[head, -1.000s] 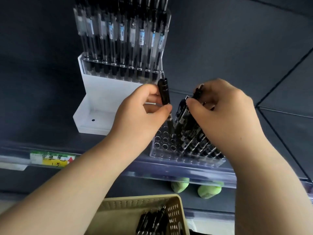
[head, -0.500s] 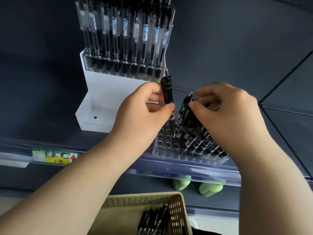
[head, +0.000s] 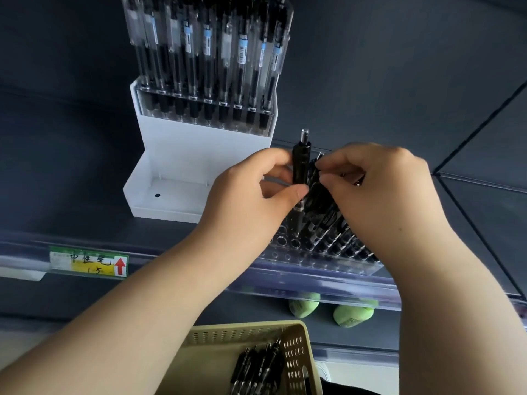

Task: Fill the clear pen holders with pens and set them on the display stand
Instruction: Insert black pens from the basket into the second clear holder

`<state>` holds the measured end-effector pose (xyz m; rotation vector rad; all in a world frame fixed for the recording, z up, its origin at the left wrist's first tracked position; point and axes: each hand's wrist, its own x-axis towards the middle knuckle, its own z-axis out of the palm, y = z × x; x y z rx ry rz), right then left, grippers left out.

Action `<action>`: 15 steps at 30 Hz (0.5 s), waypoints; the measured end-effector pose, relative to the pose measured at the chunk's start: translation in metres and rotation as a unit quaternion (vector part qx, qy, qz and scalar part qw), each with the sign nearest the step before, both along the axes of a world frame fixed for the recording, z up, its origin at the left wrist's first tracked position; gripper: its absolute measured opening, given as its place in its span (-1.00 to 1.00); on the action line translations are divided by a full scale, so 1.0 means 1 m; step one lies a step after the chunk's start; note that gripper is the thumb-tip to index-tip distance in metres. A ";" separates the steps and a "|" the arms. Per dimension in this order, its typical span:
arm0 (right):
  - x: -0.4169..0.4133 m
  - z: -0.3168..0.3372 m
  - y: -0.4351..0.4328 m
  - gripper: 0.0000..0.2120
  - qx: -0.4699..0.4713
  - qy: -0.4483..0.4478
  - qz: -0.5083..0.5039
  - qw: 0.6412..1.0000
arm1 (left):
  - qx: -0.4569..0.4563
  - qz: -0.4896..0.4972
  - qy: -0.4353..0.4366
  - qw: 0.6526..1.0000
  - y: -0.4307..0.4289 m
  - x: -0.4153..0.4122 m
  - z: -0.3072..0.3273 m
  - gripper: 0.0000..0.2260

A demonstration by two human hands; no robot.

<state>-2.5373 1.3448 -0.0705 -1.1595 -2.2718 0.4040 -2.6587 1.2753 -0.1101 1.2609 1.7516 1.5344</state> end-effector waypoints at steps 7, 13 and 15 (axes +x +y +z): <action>0.002 0.003 -0.001 -0.76 -0.009 -0.017 0.008 1.000 | 0.005 -0.001 0.008 1.000 0.001 0.005 -0.002 -0.77; 0.000 0.004 -0.004 -0.71 0.012 -0.036 0.017 0.999 | 0.011 0.010 0.009 1.000 0.001 0.003 -0.003 -0.80; 0.000 0.004 -0.004 -0.70 0.011 -0.046 0.024 0.999 | 0.016 0.015 0.010 1.000 0.001 0.001 -0.004 -0.79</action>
